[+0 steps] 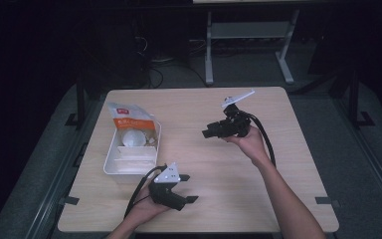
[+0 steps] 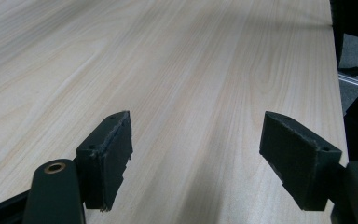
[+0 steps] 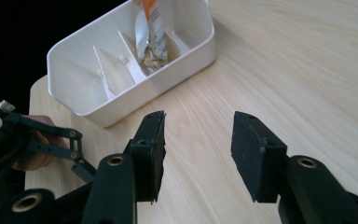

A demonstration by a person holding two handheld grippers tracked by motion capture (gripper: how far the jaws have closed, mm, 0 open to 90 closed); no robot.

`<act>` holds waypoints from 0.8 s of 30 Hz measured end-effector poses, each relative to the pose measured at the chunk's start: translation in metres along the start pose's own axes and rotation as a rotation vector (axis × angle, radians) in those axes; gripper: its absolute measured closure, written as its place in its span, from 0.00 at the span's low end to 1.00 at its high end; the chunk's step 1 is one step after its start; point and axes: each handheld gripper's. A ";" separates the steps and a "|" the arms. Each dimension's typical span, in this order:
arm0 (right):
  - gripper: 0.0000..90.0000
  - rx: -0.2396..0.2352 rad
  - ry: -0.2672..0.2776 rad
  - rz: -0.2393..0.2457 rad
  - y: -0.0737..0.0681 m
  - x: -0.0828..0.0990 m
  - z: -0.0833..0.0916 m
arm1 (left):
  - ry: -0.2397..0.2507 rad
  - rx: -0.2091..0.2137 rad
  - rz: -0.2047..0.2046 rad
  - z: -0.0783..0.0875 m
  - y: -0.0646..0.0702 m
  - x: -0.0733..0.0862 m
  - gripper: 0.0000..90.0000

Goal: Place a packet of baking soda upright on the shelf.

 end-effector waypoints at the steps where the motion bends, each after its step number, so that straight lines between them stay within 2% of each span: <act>1: 0.58 -0.002 0.002 -0.010 0.001 0.003 0.001 | 0.000 0.000 0.000 0.000 0.000 0.000 0.28; 8: 0.55 -0.006 -0.004 -0.036 0.006 0.022 0.008 | 0.000 -0.005 0.002 0.000 -0.001 0.000 0.27; 18: 0.51 0.023 -0.013 -0.042 0.005 0.044 0.017 | 0.002 -0.006 0.010 0.001 -0.001 0.000 0.26; 24: 0.50 0.018 -0.019 -0.062 0.006 0.057 0.021 | 0.008 -0.005 0.019 0.002 -0.001 0.000 0.25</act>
Point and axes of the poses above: each handheld gripper's, and its own axes: z roughly backward along the jaws, x roughly out of its underside, y roughly to its right, and after that the axes turned 12 degrees about -y, right-handed
